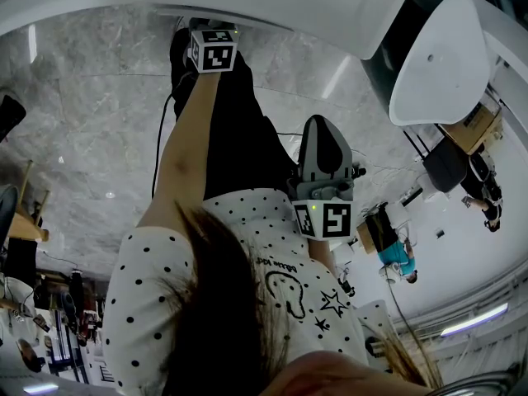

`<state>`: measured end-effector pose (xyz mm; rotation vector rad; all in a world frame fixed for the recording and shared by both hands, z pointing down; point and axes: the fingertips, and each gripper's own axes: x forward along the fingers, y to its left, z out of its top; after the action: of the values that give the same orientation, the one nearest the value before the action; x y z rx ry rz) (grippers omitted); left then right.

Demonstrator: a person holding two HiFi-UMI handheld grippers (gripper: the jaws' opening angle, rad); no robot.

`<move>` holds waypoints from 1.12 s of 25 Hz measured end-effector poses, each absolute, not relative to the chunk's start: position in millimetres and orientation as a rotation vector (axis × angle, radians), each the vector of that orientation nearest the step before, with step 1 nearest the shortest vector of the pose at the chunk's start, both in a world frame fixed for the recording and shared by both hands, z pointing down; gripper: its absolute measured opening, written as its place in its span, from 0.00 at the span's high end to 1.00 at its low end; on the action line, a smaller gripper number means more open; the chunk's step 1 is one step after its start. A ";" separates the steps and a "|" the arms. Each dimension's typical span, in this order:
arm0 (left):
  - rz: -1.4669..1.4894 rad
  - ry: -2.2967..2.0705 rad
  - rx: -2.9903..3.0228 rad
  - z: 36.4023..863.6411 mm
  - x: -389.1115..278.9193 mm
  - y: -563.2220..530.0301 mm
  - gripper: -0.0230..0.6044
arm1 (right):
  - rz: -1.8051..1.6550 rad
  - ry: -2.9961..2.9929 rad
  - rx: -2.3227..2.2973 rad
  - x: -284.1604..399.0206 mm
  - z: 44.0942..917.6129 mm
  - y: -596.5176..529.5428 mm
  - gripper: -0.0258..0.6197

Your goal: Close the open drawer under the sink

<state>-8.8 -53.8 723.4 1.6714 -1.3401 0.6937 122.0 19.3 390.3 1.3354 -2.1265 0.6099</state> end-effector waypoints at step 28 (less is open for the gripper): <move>0.670 -1.355 1.680 721.2 -9.9 -64.2 0.75 | 0.606 -2.114 1.343 123.2 389.5 18.5 0.94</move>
<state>-9.9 -64.2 721.2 1.6799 -1.3552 0.6699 123.2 18.5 389.5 1.3435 -2.1142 0.6060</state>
